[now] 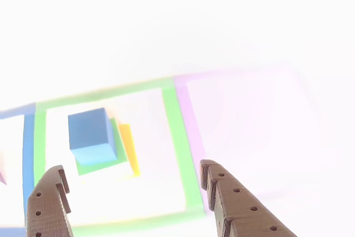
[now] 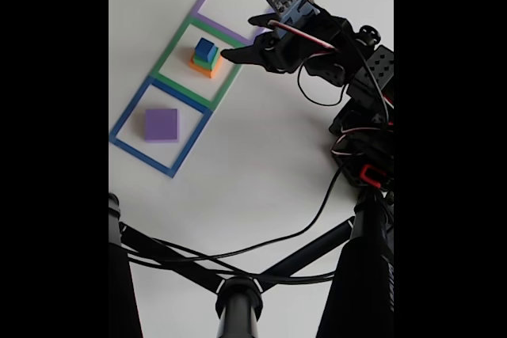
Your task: Tower of hanoi
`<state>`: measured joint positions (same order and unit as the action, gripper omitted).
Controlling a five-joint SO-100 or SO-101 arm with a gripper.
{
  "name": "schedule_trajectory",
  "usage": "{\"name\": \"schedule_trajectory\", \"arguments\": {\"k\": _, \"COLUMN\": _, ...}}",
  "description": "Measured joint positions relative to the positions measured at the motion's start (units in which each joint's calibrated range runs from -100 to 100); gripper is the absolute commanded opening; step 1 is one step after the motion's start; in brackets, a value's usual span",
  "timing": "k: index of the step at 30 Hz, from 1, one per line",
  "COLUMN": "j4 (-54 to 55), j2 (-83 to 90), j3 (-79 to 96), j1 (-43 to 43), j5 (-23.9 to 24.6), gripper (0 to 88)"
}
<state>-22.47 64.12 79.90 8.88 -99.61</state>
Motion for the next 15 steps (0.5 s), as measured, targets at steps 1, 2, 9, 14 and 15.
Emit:
{"name": "schedule_trajectory", "arguments": {"k": 1, "j4": 3.0, "j2": -0.7, "j3": 1.6, "j1": -0.3, "j5": -0.2, "gripper": 27.0}}
{"name": "schedule_trajectory", "arguments": {"k": 2, "j4": 5.9, "j2": -1.5, "j3": 3.0, "j1": -0.8, "j5": -0.2, "gripper": 27.0}}
{"name": "schedule_trajectory", "arguments": {"k": 9, "j4": 22.2, "j2": -8.5, "j3": 8.4, "j1": -3.6, "j5": -0.4, "gripper": 26.8}}
{"name": "schedule_trajectory", "arguments": {"k": 14, "j4": 31.5, "j2": -16.0, "j3": 9.1, "j1": -3.7, "j5": -0.4, "gripper": 26.9}}
{"name": "schedule_trajectory", "arguments": {"k": 15, "j4": 33.1, "j2": -17.5, "j3": 9.1, "j1": -3.8, "j5": -0.4, "gripper": 26.8}}
